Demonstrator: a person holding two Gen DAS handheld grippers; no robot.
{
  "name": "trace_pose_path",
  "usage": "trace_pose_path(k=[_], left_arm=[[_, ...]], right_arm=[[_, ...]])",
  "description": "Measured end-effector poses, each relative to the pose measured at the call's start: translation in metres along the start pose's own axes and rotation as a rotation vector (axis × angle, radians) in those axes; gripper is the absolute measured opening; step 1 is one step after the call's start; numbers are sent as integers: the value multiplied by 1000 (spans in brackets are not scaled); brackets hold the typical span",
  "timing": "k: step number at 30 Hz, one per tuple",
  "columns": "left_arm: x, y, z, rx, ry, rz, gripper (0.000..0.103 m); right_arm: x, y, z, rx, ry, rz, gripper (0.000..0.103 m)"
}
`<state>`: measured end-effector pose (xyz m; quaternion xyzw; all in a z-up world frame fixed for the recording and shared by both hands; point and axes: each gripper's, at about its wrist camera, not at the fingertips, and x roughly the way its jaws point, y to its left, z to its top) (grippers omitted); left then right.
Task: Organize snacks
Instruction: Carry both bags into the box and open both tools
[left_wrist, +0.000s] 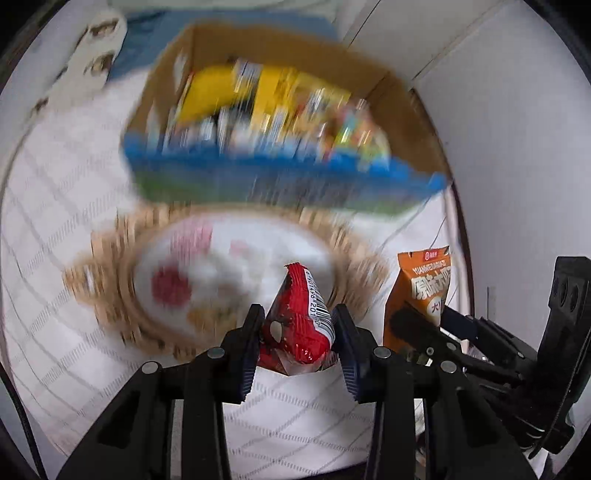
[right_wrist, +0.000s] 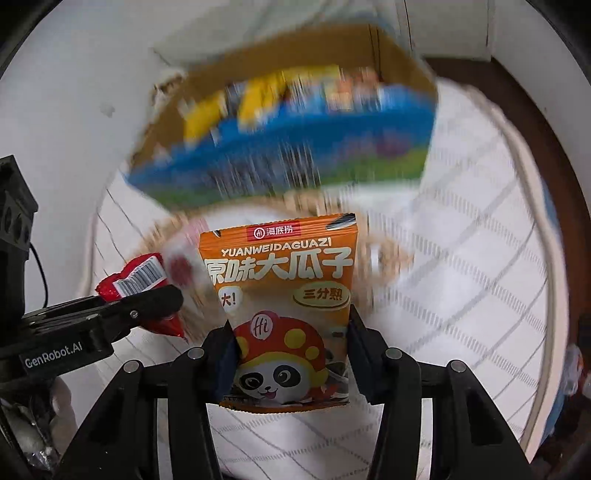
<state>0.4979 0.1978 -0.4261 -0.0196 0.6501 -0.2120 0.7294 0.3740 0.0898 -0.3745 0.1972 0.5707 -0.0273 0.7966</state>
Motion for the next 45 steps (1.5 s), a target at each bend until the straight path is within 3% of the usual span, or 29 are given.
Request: trace_pose_path(k=[1,3,7,15,18,29,30,31,32,34,37,45], left_arm=[[-8,-3,14,10,-23,0,35],[-21,-9,46,35,-62,6,35],[-28,-7,106,50,-87,37,35],[22,28,223,-4,38,97,35],[46,38,246,-7,78,132,35],[90,65,292,-35,138,215,38],[92,69,294,-44,144,218,41],[93,72,295,-50,144,215,47],[94,74,296,-54,143,218,52],[93,76,296,-48,135,238,81],[88,75,291,-25,98,262,82],[74,70,265,-2,33,284,83]], right_arm=[[2,19,-5,2,-22,6,54],[-14,25,23,-9,-66,12,54],[-4,47,83,-32,-121,-16,54],[59,69,188,-33,-88,-82,54],[87,69,216,-12,-59,-94,54],[155,57,270,32,5,-141,55],[161,55,273,35,18,-143,64],[167,54,276,39,42,-147,83],[171,52,278,40,56,-155,89],[175,50,280,27,54,-180,91],[175,47,279,13,69,-187,100],[162,44,265,-20,34,-234,100]])
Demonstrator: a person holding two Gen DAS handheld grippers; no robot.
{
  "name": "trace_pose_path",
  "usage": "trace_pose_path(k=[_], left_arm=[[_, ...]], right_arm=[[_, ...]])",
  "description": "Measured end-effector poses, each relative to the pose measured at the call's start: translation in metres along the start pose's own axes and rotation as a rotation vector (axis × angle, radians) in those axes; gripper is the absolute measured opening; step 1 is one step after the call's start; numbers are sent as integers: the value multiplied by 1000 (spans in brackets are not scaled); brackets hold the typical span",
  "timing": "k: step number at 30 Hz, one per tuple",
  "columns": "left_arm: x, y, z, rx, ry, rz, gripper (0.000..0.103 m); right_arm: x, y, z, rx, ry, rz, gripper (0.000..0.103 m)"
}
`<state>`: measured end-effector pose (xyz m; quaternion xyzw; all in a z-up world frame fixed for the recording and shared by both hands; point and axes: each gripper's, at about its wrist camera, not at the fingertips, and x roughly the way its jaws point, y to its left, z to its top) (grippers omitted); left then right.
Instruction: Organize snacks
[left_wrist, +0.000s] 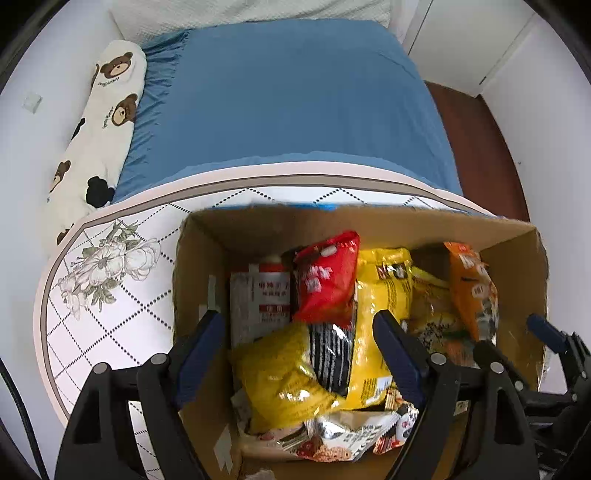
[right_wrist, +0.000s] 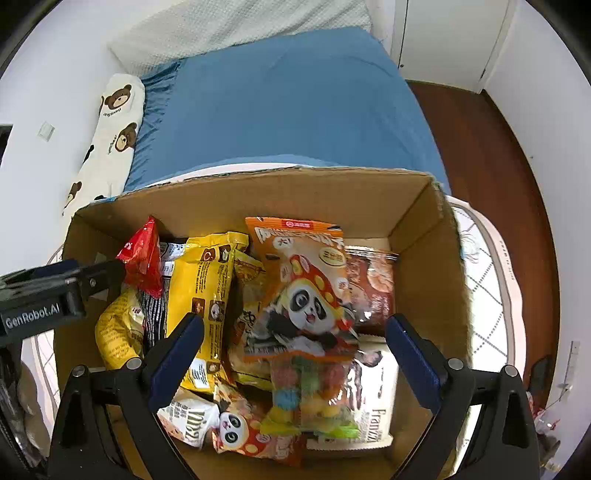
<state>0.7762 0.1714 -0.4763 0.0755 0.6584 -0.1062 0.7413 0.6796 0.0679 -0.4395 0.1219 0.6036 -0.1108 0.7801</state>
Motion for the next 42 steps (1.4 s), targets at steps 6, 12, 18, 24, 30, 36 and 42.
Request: trace_pose_path(k=[6,12,18,24,30,36,42], left_arm=[[-20,1,-33,0,-83,18,83],[-48,3,-68,-5,-154,33,83],[-80,2,-100,-11,-209,15,83],[-128,-5,-144,4,-325,41,83],[-170,-7,-199,2,-423,71,83],[-203,-8,-253,-11,-499,72,83],[-238,-10,-301,-19,-567,63,83]], right_arm=[[-24,1,-20,-31,-44,-36,100],[-50,3,-49,-49,-86,-55,100],[-83,0,-72,-41,-139,-45,100],[-126,0,-110,-42,-218,-36,100],[-175,0,-156,-55,-314,-29,101],[-226,-8,-208,-54,-410,-38,103],[-273,-11,-256,-60,-478,-26,103]])
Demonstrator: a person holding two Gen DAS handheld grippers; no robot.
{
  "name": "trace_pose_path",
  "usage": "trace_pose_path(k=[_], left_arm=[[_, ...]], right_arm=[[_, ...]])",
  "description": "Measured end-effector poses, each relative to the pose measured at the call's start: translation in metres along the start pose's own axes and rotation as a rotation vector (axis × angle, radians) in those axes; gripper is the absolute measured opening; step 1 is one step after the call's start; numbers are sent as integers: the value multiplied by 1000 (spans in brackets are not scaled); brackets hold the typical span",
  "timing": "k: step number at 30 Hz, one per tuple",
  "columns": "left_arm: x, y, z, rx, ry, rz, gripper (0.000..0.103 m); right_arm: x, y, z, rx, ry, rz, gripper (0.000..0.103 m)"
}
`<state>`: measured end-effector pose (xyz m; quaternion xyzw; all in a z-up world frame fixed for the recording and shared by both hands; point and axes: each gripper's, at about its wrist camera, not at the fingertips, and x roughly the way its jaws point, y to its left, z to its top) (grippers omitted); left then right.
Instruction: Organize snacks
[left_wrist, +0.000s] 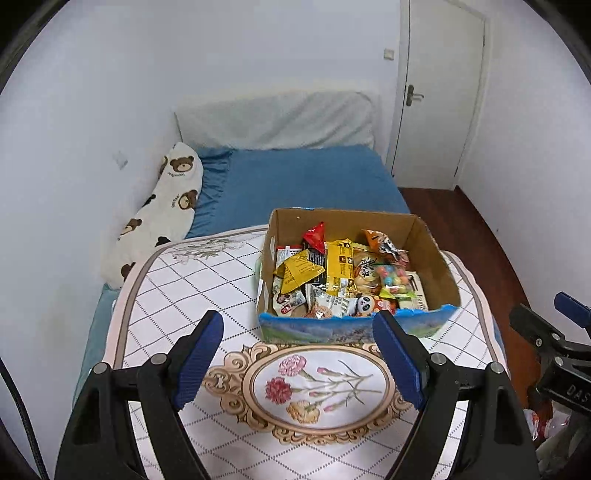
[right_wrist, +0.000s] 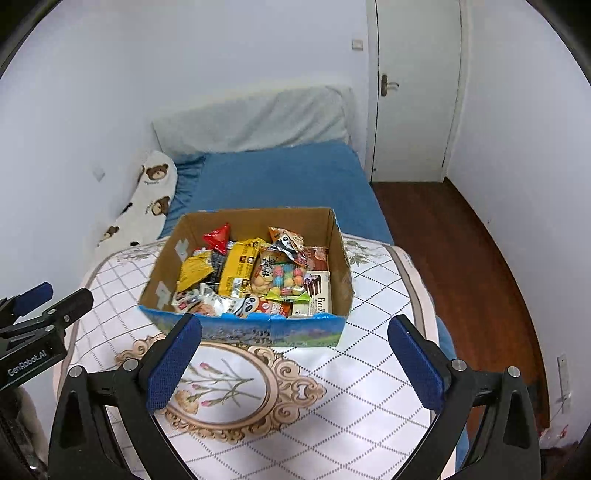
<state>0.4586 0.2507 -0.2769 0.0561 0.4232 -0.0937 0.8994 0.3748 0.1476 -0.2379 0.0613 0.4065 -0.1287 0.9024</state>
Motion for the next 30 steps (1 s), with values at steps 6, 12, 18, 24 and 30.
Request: trace_pose_path(k=[6,12,18,24,30], left_arm=[[-42,-2,-18,5,-40,-23,83],[-73,-5,-31,30,-89,-12,83],[-93,-3,-41,22,-103,-25,83],[-97,-2,-45,11,-114,-21,83],[-84,-1,-43,-11,-119,-8,100]], right_arm=[[-60,11,-23,-36,-68,14,103],[-99,17,-41,-42,-102,31,103],[-121,20,-51,-46,-116,38,103],[-131,18,-53,-36,-130,45,103],[-117,17,-54,-26,-113,49,103]])
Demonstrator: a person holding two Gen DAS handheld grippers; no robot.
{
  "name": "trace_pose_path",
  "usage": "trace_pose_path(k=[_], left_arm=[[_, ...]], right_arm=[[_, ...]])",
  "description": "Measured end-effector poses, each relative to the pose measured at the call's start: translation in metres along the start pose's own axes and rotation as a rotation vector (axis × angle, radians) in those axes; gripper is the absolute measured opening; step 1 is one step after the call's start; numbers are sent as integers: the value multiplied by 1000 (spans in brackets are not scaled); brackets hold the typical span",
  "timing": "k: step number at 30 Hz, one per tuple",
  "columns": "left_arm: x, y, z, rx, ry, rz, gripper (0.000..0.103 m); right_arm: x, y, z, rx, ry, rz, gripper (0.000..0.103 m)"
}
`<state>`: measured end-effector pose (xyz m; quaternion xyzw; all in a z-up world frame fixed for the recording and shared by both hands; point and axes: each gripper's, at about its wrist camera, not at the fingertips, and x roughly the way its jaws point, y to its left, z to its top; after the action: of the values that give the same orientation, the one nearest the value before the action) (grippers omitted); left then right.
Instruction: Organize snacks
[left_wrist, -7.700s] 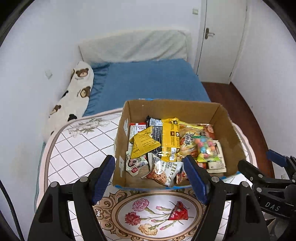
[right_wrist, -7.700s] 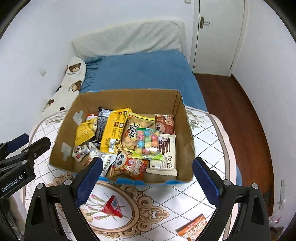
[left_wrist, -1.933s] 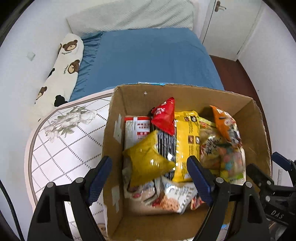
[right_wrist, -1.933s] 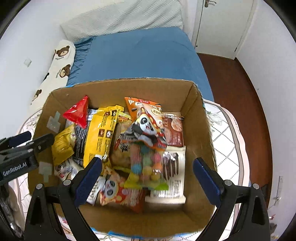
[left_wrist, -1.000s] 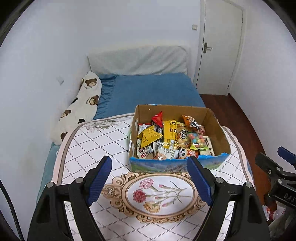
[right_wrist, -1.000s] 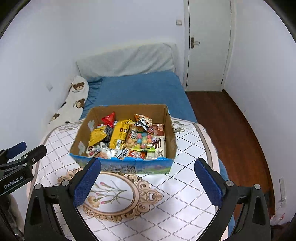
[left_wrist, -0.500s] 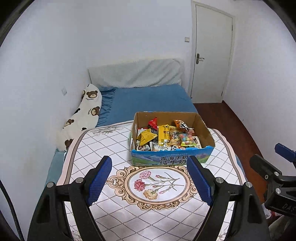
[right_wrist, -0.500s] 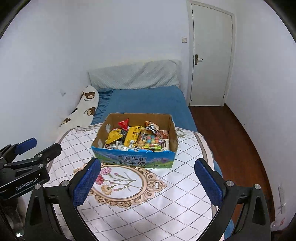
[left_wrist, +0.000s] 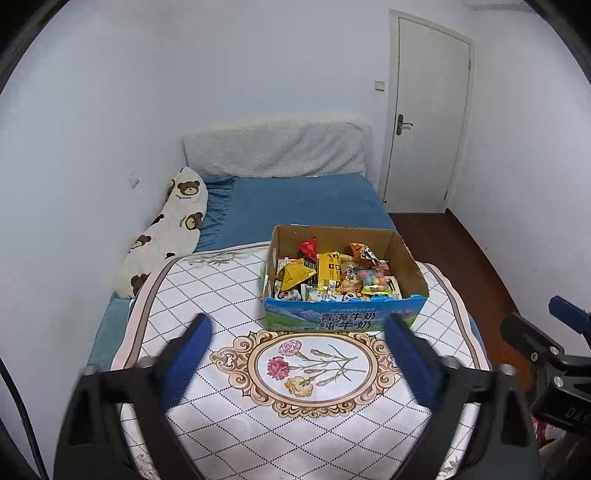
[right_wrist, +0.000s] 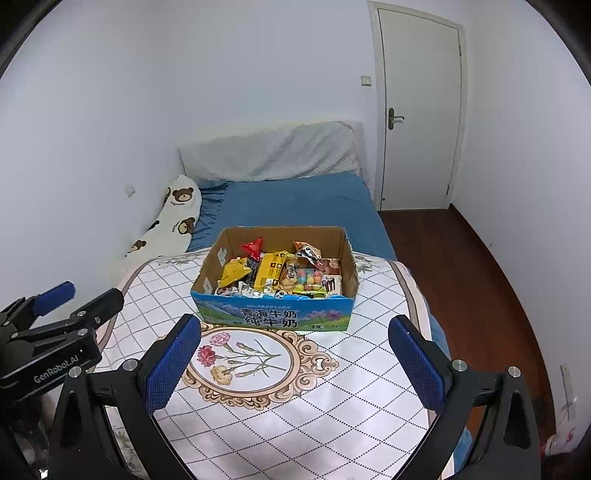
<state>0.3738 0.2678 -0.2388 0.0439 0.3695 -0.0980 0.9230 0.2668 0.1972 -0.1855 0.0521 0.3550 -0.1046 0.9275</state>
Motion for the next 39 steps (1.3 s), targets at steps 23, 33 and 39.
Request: trace_pose_path(k=[23,33,39], left_arm=[[76,-8,25,9,34,64,102],[88,-10,26,14,42,72,102],[91,-11,25,16,50,71,102]], right_arm=[[89,-16,35,18,22,-64,103],[104,-18,37,16,45,-66,103],[106,-17,37,15,52,-61,103]])
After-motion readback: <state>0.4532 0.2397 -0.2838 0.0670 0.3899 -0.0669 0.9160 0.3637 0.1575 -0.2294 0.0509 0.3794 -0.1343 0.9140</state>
